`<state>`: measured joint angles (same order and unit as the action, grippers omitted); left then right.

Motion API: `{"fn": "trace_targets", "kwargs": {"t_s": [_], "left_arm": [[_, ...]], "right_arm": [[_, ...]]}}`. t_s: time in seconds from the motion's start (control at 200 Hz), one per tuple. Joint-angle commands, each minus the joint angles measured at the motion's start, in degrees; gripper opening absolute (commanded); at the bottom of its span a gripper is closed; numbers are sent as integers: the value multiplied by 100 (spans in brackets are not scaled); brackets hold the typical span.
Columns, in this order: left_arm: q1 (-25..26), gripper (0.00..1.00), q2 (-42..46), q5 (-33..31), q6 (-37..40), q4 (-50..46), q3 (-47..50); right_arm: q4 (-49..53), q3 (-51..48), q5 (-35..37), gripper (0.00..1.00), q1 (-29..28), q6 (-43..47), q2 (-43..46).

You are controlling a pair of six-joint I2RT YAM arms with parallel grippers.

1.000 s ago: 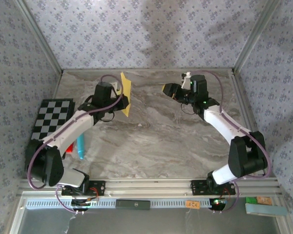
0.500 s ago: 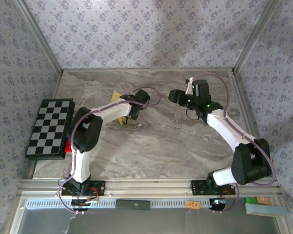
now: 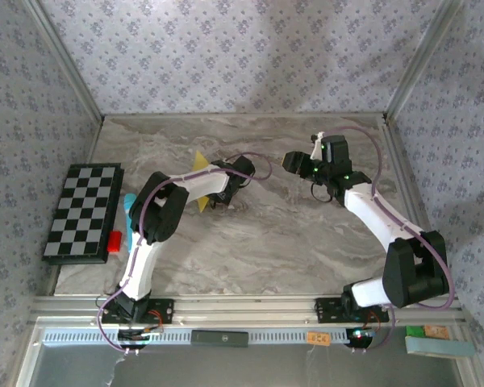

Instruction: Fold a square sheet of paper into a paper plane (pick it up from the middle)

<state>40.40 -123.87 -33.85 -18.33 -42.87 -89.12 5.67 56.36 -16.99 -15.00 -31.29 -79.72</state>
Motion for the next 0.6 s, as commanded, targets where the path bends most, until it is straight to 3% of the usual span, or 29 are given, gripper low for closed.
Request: {"fn": "trace_targets", "kwargs": {"t_s": [0.0,0.2,0.385,0.595], "left_arm": [[69,21,-84,568,-217,-120,-152],[72,24,159,1056,-436,-229,-253],[69,31,681,2018,-903,-128,-171],[171,48,1861,3319,-1618,1037,746]], "right_arm": [[-41,-10,-119,63,37,-121,-23],[-58,-6,-146,62,37,-167,-59],[-131,-35,-94,62,50,-276,-92],[-177,-133,167,63,73,-426,-160]]}}
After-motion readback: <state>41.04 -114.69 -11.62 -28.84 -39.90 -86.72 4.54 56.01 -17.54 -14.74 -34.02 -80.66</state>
